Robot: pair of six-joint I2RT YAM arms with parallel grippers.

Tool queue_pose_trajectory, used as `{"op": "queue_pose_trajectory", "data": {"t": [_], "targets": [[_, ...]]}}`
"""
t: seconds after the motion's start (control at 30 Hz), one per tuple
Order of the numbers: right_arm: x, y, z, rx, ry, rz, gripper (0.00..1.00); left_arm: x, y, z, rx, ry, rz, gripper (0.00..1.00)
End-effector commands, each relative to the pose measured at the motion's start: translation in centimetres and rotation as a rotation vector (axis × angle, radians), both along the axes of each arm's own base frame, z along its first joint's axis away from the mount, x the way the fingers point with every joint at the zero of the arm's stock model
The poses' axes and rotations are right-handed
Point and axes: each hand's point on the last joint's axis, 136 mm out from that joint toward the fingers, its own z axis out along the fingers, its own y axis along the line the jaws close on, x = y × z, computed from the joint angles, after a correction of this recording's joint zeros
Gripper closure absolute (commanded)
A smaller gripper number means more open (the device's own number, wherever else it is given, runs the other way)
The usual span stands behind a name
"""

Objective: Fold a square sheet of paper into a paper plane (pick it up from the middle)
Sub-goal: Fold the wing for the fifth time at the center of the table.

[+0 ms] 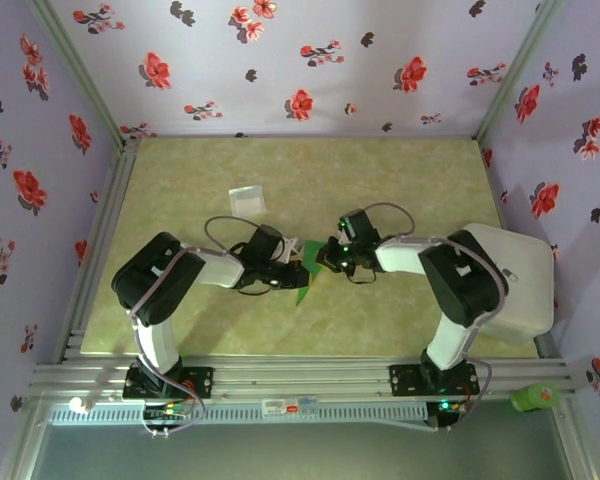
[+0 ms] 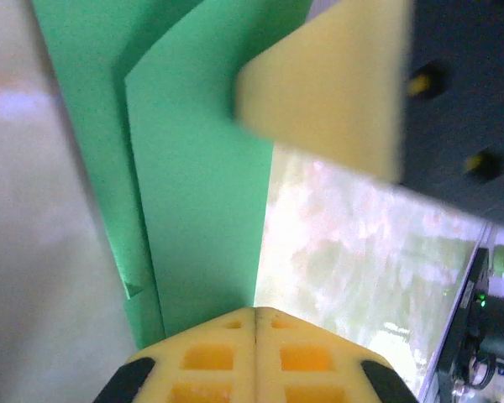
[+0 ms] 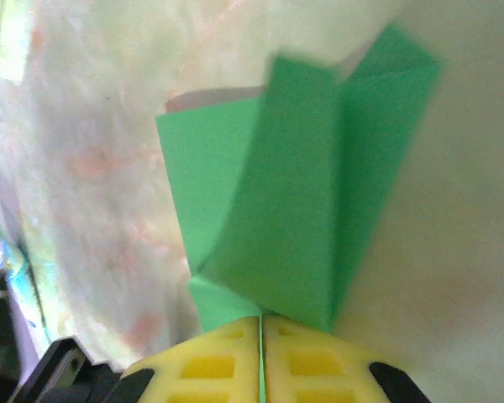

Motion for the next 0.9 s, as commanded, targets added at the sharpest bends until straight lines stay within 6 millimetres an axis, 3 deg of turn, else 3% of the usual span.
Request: {"op": "queue_pose_trajectory", "data": {"t": [0.0,0.1,0.33,0.53,0.73,0.87], "targets": [[0.3,-2.4,1.7,-0.046,-0.054,-0.050,0.91,-5.5,4.7,-5.2,0.189,0.179,-0.062,1.00],[-0.3,-3.0,1.9,-0.049,-0.076,-0.037,0.92,-6.1,5.0,-5.2,0.182,0.187,-0.081,1.00],[-2.3,0.5,1.7,0.037,-0.097,0.089,0.95,-6.1,4.9,-5.0,0.175,0.183,-0.081,1.00],[-2.0,2.5,1.5,0.028,-0.113,0.140,0.96,-6.0,4.9,-5.0,0.176,0.184,-0.081,1.00],[-1.2,3.0,0.4,0.007,-0.103,0.137,0.96,-5.9,5.0,-5.0,0.178,0.187,-0.076,1.00],[-1.1,2.0,-1.7,-0.053,-0.054,0.114,0.97,-6.0,5.1,-5.0,0.181,0.187,-0.073,1.00]]}}
